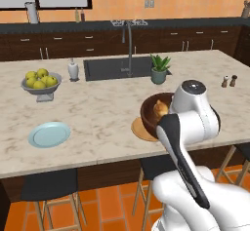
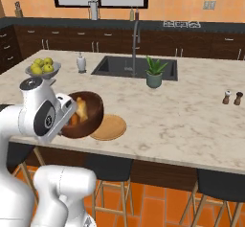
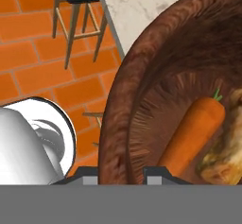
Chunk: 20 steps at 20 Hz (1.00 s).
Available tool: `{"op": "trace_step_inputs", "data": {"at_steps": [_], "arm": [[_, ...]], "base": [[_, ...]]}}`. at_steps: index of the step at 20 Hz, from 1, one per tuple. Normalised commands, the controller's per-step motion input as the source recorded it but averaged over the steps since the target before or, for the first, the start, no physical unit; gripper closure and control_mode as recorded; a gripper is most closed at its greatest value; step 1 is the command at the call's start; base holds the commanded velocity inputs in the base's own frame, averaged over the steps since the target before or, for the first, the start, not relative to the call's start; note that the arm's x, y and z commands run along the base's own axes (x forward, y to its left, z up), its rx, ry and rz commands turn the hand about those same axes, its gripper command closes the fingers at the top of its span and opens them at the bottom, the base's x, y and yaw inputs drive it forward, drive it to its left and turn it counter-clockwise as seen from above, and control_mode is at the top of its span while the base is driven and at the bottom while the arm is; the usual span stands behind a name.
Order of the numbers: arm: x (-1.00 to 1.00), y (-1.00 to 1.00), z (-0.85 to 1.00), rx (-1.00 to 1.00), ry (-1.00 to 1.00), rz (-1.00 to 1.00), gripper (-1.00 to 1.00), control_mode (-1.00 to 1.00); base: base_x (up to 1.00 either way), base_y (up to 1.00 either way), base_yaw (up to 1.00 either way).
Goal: Pick the chicken drumstick and carrot from their plates and place them in the bowl. Then put the bowl in the fridge.
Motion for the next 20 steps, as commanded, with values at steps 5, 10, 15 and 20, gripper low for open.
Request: {"op": "trace_step_inputs", "data": {"at_steps": [5, 10, 15, 20], "arm": [[0.00, 0.00, 0.00, 0.00, 0.00, 0.00, 1.00, 1.00], [0.00, 0.00, 0.00, 0.00, 0.00, 0.00, 1.00, 1.00], [0.00, 0.00, 0.00, 0.00, 0.00, 0.00, 1.00, 1.00], [0.00, 0.00, 0.00, 0.00, 0.00, 0.00, 1.00, 1.00]], "base": [[-0.02, 0.00, 0.00], [-0.53, -0.11, -0.07], [-0.04, -0.04, -0.82], [0.00, 0.01, -0.98]]}}
